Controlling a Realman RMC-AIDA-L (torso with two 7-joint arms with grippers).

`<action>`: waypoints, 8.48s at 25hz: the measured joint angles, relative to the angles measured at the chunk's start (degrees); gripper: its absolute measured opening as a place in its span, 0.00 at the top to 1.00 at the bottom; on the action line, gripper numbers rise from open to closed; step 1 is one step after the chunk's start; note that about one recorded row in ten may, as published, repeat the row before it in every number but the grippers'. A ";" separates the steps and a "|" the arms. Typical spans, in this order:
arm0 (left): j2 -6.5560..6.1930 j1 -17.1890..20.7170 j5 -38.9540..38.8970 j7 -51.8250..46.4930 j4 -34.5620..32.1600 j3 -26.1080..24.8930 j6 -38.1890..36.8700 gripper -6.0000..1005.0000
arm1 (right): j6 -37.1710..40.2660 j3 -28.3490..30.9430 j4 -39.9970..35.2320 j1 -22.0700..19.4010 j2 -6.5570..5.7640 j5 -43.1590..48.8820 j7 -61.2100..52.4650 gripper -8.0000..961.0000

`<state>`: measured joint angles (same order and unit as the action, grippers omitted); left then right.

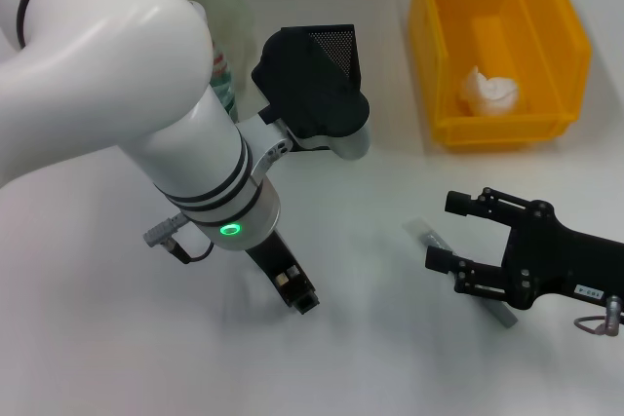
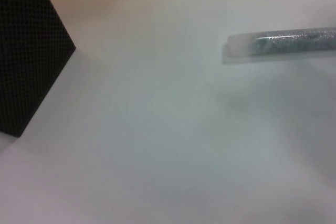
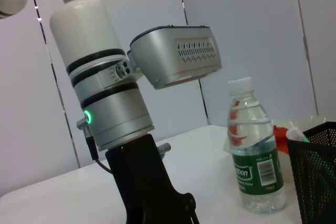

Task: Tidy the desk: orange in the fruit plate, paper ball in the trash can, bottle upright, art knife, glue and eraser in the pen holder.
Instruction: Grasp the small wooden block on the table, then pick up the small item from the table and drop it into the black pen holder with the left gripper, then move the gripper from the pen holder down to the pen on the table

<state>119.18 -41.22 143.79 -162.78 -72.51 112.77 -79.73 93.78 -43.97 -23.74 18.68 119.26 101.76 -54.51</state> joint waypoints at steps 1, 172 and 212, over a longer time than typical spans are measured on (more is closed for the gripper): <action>0.00 0.00 0.00 0.00 0.00 0.00 0.00 0.42 | 0.00 -0.02 0.01 0.02 0.00 0.00 -0.01 0.20; -0.88 23.14 -53.00 94.39 32.98 -52.61 -21.90 0.17 | 11.18 -5.91 -55.03 16.20 -1.48 31.91 -79.41 0.21; -0.73 22.32 -49.08 101.87 37.63 -50.08 -19.64 0.17 | -0.72 -29.04 -17.77 40.60 0.52 51.63 -96.67 0.22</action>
<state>118.44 -18.90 94.71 -60.91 -34.88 62.69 -99.36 93.06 -73.01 -41.51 59.28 119.78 153.39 -151.17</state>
